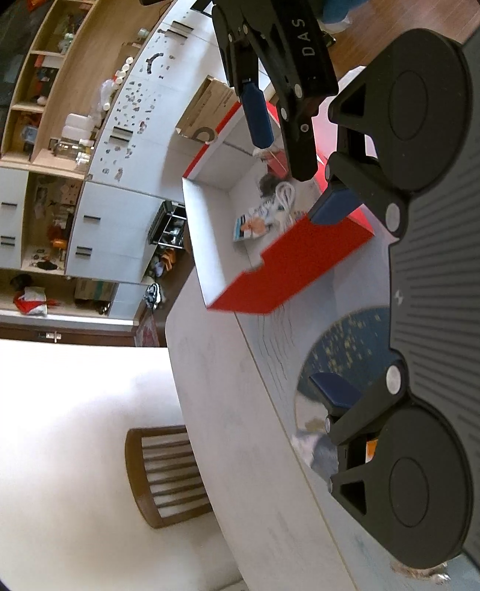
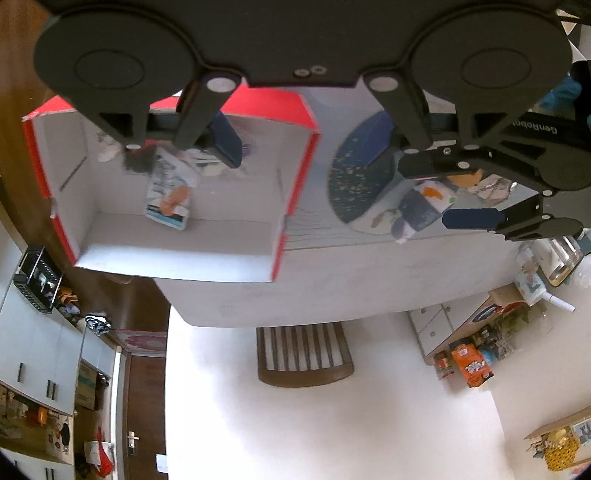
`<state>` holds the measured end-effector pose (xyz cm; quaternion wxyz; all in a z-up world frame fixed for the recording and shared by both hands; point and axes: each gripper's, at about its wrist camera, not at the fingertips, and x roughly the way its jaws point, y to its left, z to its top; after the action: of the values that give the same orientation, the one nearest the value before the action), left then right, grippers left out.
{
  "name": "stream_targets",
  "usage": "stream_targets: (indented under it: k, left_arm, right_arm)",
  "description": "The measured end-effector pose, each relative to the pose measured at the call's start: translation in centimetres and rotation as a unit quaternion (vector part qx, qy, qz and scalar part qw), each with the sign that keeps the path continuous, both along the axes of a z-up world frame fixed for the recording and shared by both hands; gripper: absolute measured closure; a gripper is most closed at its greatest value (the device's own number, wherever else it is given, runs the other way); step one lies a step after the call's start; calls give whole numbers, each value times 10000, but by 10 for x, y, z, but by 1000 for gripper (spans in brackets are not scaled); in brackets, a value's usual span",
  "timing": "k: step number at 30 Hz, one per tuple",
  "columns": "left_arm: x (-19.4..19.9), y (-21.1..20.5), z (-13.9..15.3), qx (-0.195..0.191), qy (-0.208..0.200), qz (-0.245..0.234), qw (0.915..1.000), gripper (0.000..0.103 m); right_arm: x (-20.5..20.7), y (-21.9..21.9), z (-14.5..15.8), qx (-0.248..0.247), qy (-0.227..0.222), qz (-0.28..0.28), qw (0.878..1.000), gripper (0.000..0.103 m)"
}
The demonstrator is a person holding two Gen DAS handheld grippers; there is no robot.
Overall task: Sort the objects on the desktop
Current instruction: 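Withdraw both tools from the box back toward the table items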
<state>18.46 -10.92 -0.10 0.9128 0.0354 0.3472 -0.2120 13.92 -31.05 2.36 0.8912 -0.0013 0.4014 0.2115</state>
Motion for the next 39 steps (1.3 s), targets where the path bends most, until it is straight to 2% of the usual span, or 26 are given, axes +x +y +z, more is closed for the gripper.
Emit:
stream_targets:
  k: [17, 18, 20, 39]
  left_arm:
    - [-17, 108, -10, 89, -118, 411, 9990, 16]
    - [-18, 114, -12, 114, -136, 454, 9988, 14]
    - [-20, 126, -16, 186, -179, 608, 9978, 0]
    - [-10, 217, -66, 468, 214, 1237, 9910, 0]
  right_arm:
    - [-16, 99, -6, -20, -62, 344, 9994, 24]
    - [-17, 105, -7, -20, -48, 351, 9994, 23]
    - [-18, 115, -9, -43, -40, 367, 9993, 23]
    - [-5, 186, -54, -373, 241, 448, 9980, 23]
